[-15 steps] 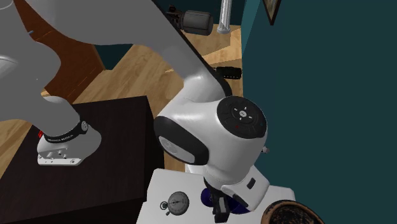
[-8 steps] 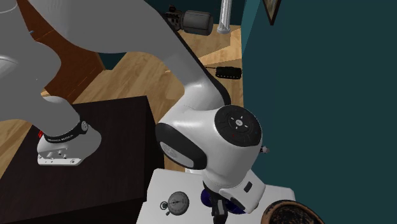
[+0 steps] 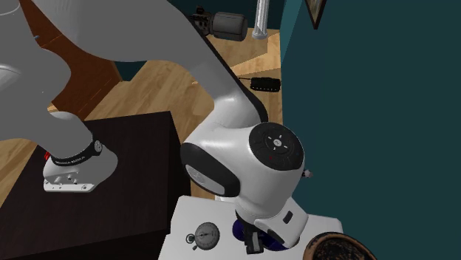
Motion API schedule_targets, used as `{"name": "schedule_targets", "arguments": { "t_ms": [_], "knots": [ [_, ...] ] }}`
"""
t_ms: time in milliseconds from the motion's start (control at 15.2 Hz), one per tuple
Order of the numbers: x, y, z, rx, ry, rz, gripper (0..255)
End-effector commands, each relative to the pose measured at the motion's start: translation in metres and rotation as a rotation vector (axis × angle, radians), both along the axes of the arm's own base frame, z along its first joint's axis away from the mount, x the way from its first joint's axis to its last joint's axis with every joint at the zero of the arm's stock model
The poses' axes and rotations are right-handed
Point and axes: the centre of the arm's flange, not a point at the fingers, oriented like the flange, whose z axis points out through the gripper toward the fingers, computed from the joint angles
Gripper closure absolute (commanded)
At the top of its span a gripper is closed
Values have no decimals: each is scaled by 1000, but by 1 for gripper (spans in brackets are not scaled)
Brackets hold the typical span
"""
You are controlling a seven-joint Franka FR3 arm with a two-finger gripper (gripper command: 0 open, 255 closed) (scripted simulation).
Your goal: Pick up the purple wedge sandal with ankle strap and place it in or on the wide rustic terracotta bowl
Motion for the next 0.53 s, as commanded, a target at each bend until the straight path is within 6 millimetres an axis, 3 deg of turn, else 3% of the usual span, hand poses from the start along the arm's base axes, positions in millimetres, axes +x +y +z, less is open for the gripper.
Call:
{"name": "schedule_targets", "arguments": {
  "t_ms": [0,264,462],
  "knots": [
    [1,0,0,-1,-1,1,255],
    [0,0,0,-1,-1,1,255],
    [0,0,15,-1,-1,1,255]
  ]
}}
